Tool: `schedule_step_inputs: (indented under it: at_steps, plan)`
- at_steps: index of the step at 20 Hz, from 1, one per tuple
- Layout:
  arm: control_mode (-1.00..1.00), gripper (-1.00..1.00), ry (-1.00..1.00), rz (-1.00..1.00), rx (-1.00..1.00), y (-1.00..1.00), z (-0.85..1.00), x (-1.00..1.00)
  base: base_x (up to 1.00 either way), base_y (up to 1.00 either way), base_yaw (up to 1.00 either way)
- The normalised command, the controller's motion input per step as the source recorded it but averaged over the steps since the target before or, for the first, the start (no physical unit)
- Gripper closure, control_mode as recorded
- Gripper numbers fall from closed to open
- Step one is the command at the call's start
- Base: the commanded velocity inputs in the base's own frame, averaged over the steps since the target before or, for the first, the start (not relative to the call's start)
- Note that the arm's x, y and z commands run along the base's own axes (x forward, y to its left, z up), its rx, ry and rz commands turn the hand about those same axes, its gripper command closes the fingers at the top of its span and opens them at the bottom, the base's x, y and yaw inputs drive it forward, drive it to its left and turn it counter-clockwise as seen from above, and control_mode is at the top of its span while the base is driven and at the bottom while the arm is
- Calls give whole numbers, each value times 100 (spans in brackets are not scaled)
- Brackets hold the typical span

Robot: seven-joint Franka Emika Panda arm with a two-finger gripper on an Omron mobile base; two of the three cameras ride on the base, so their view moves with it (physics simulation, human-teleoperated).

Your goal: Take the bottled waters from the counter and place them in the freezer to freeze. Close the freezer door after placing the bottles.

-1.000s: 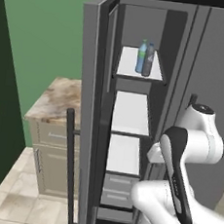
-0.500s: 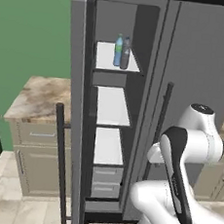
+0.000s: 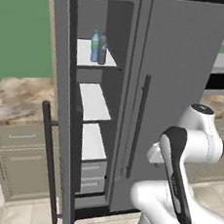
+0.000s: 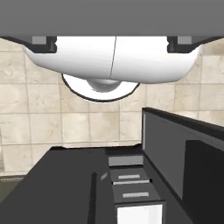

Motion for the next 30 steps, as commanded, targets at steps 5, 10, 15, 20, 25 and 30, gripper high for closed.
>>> schedule_step_inputs:
  at_steps: [5,10,15,20,25,30]
  plan:
    - [100,-100,0,0,0,0,0,0,-52,47,-15]
    - [100,-100,0,0,0,0,0,0,-34,67,-2]
    - [100,-100,0,0,0,0,0,0,-33,60,0]
    - [100,-100,0,0,0,0,0,0,-29,58,0]
    - [100,-100,0,0,0,0,0,0,-22,49,0]
    - [100,-100,0,0,0,0,0,0,0,26,0]
